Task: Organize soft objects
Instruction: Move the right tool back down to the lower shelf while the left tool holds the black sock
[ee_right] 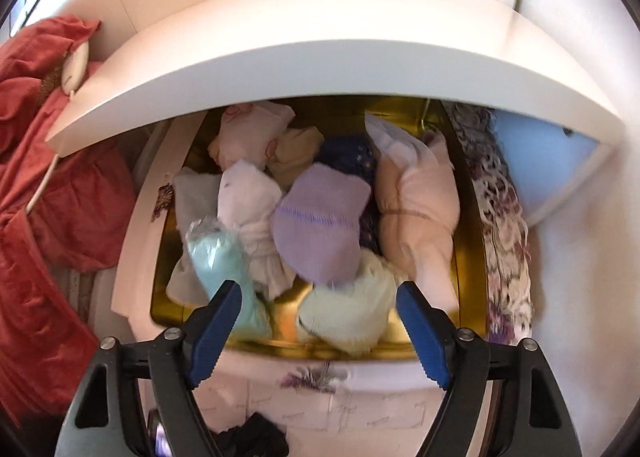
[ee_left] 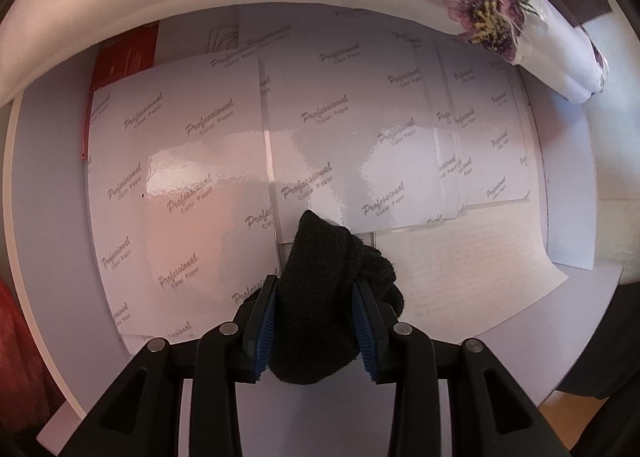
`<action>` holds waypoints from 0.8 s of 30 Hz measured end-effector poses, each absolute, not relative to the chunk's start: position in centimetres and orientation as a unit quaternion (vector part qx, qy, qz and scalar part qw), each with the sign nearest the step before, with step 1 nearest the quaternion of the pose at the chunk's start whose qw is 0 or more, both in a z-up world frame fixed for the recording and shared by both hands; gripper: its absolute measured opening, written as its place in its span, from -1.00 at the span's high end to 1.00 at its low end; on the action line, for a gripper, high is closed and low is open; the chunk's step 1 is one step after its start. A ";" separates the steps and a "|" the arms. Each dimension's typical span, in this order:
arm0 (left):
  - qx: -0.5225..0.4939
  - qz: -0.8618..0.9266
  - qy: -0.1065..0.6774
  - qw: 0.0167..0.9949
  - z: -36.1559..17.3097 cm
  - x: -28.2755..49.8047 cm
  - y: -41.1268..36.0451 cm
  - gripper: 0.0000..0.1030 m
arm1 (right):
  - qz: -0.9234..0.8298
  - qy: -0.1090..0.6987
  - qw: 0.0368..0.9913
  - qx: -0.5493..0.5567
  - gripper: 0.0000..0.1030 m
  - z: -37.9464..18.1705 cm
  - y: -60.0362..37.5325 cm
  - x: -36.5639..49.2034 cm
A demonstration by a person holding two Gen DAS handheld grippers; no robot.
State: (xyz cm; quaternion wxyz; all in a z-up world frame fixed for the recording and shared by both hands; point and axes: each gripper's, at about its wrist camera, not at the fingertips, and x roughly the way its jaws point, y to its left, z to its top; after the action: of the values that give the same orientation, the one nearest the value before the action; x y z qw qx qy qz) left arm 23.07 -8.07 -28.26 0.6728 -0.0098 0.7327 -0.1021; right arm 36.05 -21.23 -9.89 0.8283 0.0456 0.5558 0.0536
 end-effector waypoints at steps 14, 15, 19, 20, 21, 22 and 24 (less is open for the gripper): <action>-0.107 -0.097 0.747 0.649 -29.1 23.5 -4.6 0.34 | 0.007 0.663 0.746 0.064 -0.61 -18.3 -25.2 25.5; -0.116 -0.096 0.747 0.648 -29.1 23.5 -4.2 0.34 | 0.009 0.677 0.732 0.072 -0.61 -19.4 -25.2 25.1; -0.158 -0.097 0.749 0.636 -29.5 23.8 -2.7 0.33 | 0.000 0.715 0.697 0.060 -0.61 -22.6 -24.9 24.3; -0.167 -0.092 0.749 0.634 -29.6 23.8 -2.3 0.31 | 0.001 0.717 0.695 0.059 -0.61 -22.8 -24.7 24.3; -0.177 -0.086 0.748 0.634 -29.8 23.9 -1.3 0.28 | 0.003 0.719 0.693 0.059 -0.61 -23.1 -24.6 24.3; -0.184 -0.084 0.746 0.634 -29.8 24.0 -1.0 0.22 | 0.004 0.720 0.691 0.059 -0.61 -23.3 -24.5 24.2; -0.201 -0.080 0.741 0.636 -29.5 24.2 -0.4 0.14 | 0.004 0.723 0.688 0.062 -0.61 -23.9 -24.6 24.1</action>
State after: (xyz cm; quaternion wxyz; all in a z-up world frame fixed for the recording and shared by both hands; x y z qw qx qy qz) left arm 24.18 -0.36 -29.52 0.6363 -0.2007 0.7405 -0.0801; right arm 24.15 -24.62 -23.85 0.6884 0.0621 0.7227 0.0044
